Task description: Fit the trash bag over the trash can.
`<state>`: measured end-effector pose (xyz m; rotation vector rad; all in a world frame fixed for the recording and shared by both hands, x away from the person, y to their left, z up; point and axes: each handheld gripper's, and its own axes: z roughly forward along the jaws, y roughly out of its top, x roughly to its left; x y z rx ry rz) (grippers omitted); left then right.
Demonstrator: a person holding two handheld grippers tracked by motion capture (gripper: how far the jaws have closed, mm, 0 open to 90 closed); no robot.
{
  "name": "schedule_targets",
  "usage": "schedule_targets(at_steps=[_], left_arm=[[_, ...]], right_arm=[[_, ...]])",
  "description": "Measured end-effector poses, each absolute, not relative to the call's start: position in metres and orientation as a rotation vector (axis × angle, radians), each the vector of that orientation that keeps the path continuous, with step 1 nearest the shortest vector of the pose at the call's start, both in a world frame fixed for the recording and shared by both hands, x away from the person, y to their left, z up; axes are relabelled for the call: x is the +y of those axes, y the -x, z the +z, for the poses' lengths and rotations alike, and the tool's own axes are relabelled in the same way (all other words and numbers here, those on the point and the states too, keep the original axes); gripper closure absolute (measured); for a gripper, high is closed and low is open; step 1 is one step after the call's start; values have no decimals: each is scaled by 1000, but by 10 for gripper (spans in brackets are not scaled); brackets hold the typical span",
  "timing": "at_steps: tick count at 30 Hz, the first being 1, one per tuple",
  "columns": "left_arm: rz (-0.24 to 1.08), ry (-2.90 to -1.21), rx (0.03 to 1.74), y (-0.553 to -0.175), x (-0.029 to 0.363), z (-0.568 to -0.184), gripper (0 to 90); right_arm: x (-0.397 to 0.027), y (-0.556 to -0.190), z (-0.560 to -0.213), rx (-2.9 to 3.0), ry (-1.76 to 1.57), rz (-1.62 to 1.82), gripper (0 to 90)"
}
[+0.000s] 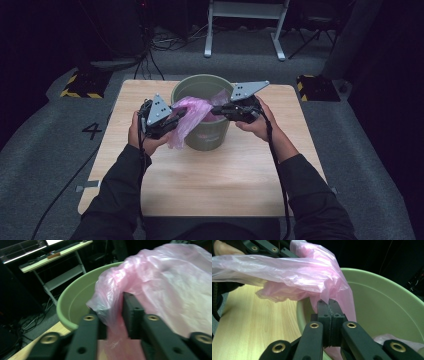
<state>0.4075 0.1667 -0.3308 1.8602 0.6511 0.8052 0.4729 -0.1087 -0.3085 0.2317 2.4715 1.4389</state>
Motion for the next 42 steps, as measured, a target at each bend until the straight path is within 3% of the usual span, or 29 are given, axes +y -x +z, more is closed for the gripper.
schedule_targets(at_steps=[4, 6, 9, 29, 42], left_arm=[[809, -1800, 719, -409, 172, -331, 403], [773, -1787, 725, -408, 175, -331, 322], [762, -1781, 740, -406, 180, -332, 278], [695, -1792, 582, -372, 199, -334, 273], [620, -1857, 455, -376, 174, -327, 320]], right_arm=[[-113, -479, -311, 2457, -300, 1407, 900], [-117, -483, -311, 2449, -332, 1407, 900], [-123, -489, -312, 2434, -381, 1395, 900], [-139, -510, -323, 2402, -568, 1294, 894], [-137, -516, -326, 2397, -585, 1276, 870]])
